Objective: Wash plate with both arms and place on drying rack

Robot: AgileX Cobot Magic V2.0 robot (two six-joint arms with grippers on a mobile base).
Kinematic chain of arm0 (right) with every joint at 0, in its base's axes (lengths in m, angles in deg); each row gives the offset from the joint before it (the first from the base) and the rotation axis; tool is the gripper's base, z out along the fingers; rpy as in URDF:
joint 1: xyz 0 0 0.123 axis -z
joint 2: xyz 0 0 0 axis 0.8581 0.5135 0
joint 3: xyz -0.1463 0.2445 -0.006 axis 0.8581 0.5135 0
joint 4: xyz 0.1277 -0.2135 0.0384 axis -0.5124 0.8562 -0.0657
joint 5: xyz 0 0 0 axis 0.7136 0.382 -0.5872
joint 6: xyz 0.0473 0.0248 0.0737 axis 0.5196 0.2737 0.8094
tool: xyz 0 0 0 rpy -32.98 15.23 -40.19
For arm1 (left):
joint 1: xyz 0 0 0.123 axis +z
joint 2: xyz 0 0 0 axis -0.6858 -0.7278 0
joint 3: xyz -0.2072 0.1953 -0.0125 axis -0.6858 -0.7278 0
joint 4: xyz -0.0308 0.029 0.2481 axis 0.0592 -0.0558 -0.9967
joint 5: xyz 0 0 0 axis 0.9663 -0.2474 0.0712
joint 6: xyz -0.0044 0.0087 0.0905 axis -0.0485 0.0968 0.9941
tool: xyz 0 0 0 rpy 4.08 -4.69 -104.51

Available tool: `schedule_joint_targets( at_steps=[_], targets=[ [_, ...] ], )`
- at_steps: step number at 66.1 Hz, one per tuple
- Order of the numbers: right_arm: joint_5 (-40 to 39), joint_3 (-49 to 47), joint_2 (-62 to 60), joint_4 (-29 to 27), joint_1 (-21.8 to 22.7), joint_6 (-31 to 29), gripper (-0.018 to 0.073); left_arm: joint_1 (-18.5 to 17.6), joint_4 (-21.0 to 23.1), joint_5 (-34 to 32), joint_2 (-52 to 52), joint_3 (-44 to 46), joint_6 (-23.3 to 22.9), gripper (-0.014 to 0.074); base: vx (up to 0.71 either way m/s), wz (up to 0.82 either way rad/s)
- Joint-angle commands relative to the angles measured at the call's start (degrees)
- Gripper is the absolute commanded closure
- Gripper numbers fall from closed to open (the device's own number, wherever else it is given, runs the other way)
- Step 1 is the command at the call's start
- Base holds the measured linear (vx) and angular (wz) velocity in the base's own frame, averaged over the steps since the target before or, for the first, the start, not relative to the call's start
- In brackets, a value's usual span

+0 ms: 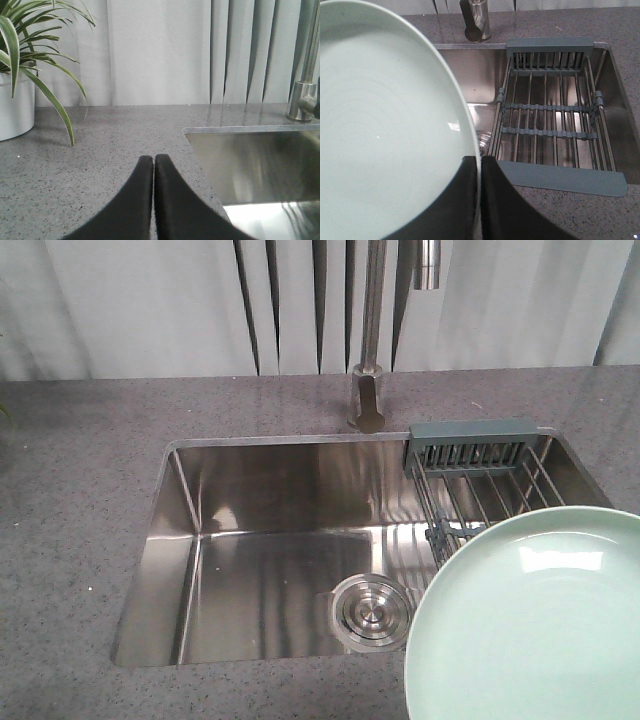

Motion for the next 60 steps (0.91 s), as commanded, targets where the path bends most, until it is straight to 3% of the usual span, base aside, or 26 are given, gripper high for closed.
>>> schedule_joint_targets(
  at_steps=[1, 60],
  targets=[
    [-4.37, -1.26, 0.82, -0.76, 0.34, 0.05, 0.0564, 0.12, 0.05, -4.20, 0.91, -0.89, -0.47, 0.0602, 0.06, -0.02],
    [-4.37, -1.26, 0.82, -0.76, 0.34, 0.05, 0.0564, 0.12, 0.05, -4.20, 0.91, -0.89, -0.47, 0.0602, 0.05, 0.04]
  ],
)
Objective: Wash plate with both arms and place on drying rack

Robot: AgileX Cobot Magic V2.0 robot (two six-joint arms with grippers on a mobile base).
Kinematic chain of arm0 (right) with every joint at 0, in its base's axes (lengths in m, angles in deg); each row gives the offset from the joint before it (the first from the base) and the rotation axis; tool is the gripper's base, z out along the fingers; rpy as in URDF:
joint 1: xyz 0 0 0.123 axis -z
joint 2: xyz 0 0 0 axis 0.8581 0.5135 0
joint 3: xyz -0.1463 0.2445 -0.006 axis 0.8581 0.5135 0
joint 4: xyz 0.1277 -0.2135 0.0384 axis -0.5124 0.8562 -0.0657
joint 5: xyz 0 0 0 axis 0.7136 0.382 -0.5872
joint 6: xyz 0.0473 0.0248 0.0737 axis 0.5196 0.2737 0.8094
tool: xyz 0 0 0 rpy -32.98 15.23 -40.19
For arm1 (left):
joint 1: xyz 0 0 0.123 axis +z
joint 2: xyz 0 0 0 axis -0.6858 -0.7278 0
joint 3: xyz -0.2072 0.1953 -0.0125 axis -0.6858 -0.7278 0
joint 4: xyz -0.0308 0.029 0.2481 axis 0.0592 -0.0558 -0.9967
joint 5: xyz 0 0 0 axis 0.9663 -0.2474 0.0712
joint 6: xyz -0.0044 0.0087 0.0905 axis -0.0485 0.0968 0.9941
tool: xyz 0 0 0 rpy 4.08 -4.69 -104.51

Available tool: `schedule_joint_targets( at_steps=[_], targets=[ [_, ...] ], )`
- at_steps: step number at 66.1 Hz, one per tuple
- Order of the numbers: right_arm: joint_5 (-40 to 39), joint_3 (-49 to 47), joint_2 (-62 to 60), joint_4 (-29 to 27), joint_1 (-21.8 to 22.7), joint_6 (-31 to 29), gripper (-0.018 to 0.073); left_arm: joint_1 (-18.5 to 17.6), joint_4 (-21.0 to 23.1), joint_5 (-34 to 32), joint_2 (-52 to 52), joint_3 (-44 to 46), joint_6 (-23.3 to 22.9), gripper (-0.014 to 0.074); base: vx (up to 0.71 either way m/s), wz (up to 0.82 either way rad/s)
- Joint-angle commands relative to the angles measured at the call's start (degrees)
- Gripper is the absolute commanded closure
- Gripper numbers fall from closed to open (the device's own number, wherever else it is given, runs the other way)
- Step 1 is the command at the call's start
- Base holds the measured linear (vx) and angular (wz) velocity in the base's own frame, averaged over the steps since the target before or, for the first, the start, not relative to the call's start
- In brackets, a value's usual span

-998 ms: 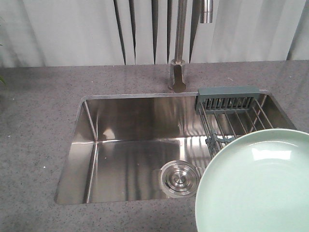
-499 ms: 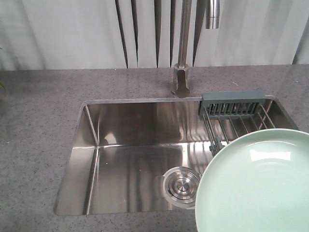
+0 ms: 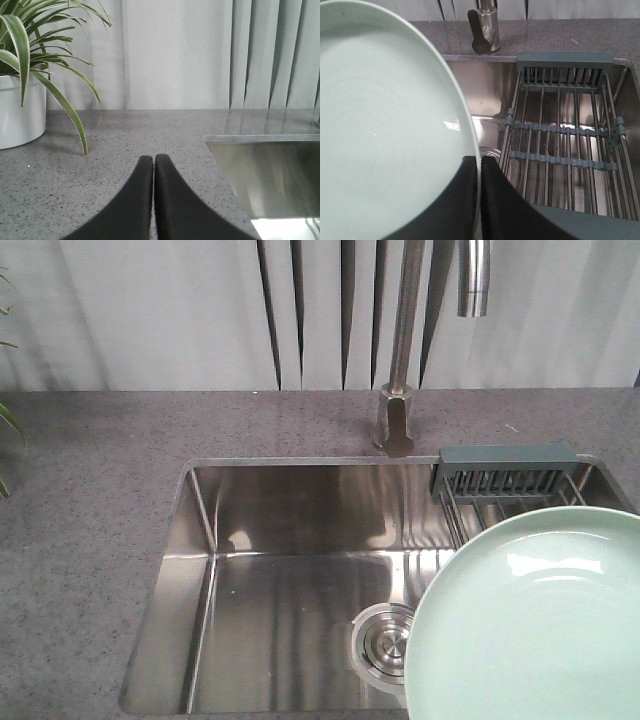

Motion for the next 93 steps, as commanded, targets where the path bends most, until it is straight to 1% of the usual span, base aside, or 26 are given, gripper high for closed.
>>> schedule_joint_targets(
  at_steps=[1, 89, 93],
  targets=[
    [-4.37, -1.26, 0.82, -0.76, 0.34, 0.05, 0.0564, 0.12, 0.05, -4.20, 0.91, -0.89, -0.47, 0.0602, 0.06, 0.07],
    [-4.37, -1.26, 0.82, -0.76, 0.34, 0.05, 0.0564, 0.12, 0.06, -4.75, 0.91, -0.89, -0.49, 0.0602, 0.01, 0.01],
    [-4.37, -1.26, 0.82, -0.76, 0.34, 0.05, 0.0564, 0.12, 1.14, -4.69, 0.91, -0.89, -2.62, 0.0602, 0.00, 0.00]
  ],
)
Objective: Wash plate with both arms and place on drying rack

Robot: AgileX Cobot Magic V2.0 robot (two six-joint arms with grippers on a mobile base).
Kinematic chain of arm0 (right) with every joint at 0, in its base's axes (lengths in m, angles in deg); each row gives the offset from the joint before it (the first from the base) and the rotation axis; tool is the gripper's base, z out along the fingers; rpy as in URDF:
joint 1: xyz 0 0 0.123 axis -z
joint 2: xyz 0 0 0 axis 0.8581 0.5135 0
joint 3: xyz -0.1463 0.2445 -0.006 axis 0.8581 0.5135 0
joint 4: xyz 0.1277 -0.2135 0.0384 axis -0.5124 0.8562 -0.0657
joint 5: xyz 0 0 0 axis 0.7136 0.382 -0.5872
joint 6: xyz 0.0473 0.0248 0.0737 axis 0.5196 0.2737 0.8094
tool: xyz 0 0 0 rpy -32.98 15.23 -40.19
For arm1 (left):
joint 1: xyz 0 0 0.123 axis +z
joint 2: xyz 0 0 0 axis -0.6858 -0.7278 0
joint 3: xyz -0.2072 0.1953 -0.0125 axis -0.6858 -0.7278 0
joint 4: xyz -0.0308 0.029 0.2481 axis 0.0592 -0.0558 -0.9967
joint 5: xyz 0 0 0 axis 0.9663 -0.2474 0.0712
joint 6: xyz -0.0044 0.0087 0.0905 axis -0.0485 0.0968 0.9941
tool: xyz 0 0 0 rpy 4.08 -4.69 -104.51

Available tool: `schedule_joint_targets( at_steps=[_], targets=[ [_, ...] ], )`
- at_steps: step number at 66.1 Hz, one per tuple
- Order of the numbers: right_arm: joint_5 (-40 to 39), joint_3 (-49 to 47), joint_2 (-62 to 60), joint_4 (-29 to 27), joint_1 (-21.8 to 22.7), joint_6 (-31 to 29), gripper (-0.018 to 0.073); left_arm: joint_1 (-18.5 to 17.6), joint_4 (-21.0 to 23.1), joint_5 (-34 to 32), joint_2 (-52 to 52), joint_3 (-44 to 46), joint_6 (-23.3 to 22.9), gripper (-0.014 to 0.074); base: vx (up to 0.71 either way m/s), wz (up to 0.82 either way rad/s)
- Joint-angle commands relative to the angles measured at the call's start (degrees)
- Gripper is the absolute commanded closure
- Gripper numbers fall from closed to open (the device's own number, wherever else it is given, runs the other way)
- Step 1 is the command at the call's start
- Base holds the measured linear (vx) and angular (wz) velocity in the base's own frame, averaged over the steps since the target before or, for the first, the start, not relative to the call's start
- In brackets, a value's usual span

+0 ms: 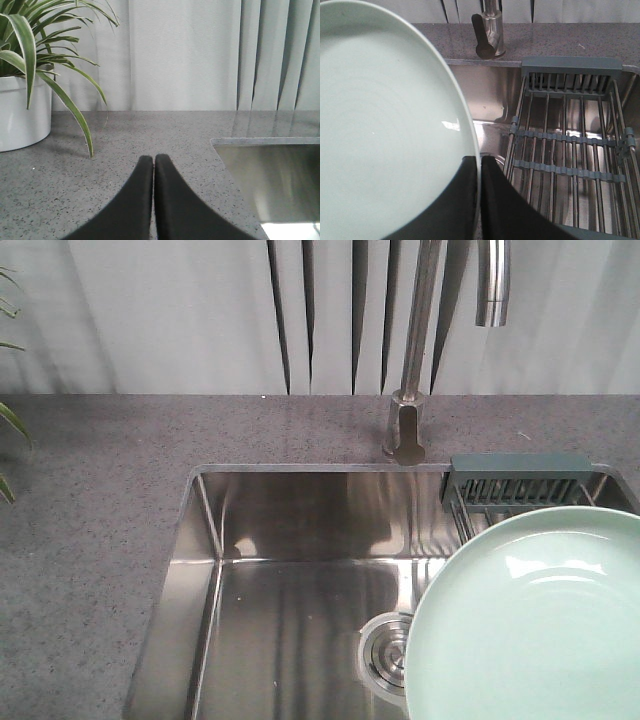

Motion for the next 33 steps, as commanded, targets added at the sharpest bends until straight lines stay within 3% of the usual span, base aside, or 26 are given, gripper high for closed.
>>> schedule_joint_targets(
  at_steps=[1, 11, 17, 28, 33],
  targets=[
    [-4.37, -1.26, 0.82, -0.76, 0.34, 0.05, 0.0564, 0.12, 1.90, -4.54, 0.91, -0.89, -3.50, 0.0602, 0.00, 0.00],
    [-4.37, -1.26, 0.82, -0.76, 0.34, 0.05, 0.0564, 0.12, 14.25, -2.86, 0.91, -0.89, -18.89, 0.0602, 0.00, 0.00],
    [-4.37, -1.26, 0.82, -0.76, 0.34, 0.05, 0.0564, 0.12, 19.52, -2.25, 0.91, -0.89, -25.72, 0.0602, 0.00, 0.00],
    [-4.37, -1.26, 0.82, -0.76, 0.34, 0.05, 0.0564, 0.12, 20.41, -2.56, 0.91, -0.89, -28.11, 0.0602, 0.00, 0.00],
    [-4.37, -1.26, 0.82, -0.76, 0.34, 0.05, 0.0564, 0.12, 23.00, -2.25, 0.91, -0.89, -30.27, 0.0602, 0.00, 0.00]
  ],
)
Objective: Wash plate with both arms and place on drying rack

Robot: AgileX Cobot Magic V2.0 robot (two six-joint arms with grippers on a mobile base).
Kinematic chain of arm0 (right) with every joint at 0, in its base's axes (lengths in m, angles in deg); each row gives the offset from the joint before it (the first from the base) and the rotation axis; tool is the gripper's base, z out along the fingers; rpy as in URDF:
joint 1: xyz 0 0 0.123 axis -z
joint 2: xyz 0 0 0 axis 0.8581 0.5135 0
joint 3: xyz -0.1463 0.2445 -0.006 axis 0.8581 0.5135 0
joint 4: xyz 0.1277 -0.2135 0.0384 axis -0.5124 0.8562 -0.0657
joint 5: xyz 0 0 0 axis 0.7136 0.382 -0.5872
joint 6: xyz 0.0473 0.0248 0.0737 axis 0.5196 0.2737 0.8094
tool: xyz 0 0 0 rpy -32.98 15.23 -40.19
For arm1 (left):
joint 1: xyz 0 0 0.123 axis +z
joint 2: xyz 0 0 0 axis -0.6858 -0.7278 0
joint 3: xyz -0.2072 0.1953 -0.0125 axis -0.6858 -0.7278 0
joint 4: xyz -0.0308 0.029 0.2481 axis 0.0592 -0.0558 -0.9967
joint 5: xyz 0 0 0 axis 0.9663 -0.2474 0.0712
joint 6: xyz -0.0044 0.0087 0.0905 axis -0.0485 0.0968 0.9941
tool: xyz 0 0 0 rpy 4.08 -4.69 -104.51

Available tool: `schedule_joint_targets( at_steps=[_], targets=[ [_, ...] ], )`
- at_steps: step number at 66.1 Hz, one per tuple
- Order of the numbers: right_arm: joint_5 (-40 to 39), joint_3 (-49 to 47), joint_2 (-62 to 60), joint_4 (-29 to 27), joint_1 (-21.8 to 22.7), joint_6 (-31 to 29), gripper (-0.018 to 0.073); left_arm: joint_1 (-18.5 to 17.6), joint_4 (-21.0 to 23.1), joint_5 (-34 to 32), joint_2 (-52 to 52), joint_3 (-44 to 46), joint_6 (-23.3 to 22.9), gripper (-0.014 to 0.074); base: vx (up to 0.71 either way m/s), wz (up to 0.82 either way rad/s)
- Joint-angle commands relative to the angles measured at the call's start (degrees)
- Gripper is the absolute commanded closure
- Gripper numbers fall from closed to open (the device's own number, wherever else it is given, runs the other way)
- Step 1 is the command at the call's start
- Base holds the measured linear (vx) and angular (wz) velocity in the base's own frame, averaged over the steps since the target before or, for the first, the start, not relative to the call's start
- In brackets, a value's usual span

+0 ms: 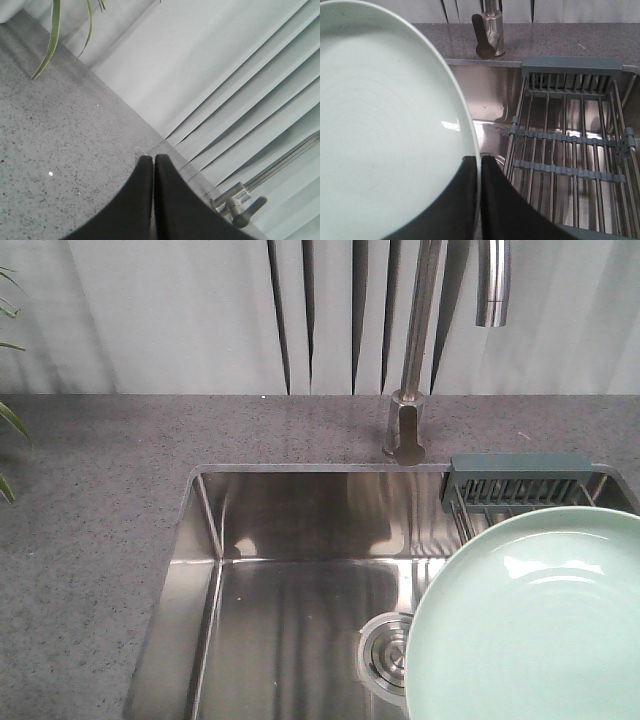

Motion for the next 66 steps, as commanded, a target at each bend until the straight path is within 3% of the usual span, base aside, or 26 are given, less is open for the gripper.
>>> schedule_joint_targets(
  at_steps=[1, 14, 20, 23, 31, 39, 54, 60, 66],
  targets=[
    [-4.37, -1.26, 0.82, -0.76, 0.34, 0.05, 0.0564, 0.12, 3.91, -3.40, 0.91, -0.89, -3.57, 0.0602, 0.00, 0.00],
    [-4.37, -1.26, 0.82, -0.76, 0.34, 0.05, 0.0564, 0.07, 24.07, -1.41, 0.91, -0.44, -14.70, 0.0602, 0.00, 0.00],
    [-4.37, -1.26, 0.82, -0.76, 0.34, 0.05, 0.0564, 0.07, 31.76, 0.71, 0.91, 2.06, -14.03, 0.0602, 0.00, 0.00],
    [-4.37, -1.26, 0.82, -0.76, 0.34, 0.05, 0.0564, 0.07, 32.92, 1.25, 0.91, 4.20, -12.83, 0.0602, 0.00, 0.00],
    [-4.37, -1.26, 0.82, -0.76, 0.34, 0.05, 0.0564, 0.07, 34.10, 1.92, 0.68, 12.16, -4.82, 0.0602, 0.00, 0.00],
    [-4.37, -1.26, 0.82, -0.76, 0.34, 0.05, 0.0564, 0.07, 34.10, 3.95, -1.78, 20.41, 8.34, 0.0602, 0.00, 0.00],
    [-4.37, -1.26, 0.82, -0.76, 0.34, 0.05, 0.0564, 0.07, 34.84, 16.29, -16.70, 30.85, 24.29, 0.0602, 0.00, 0.00],
    [-4.37, -1.26, 0.82, -0.76, 0.34, 0.05, 0.0564, 0.07, 38.23, 20.01, -24.50, 33.83, 33.01, 0.0602, 0.00, 0.00],
    [-4.37, -1.26, 0.82, -0.76, 0.34, 0.05, 0.0564, 0.07, 45.30, 22.52, -32.12, 36.92, 44.24, 0.0602, 0.00, 0.00]
  ],
)
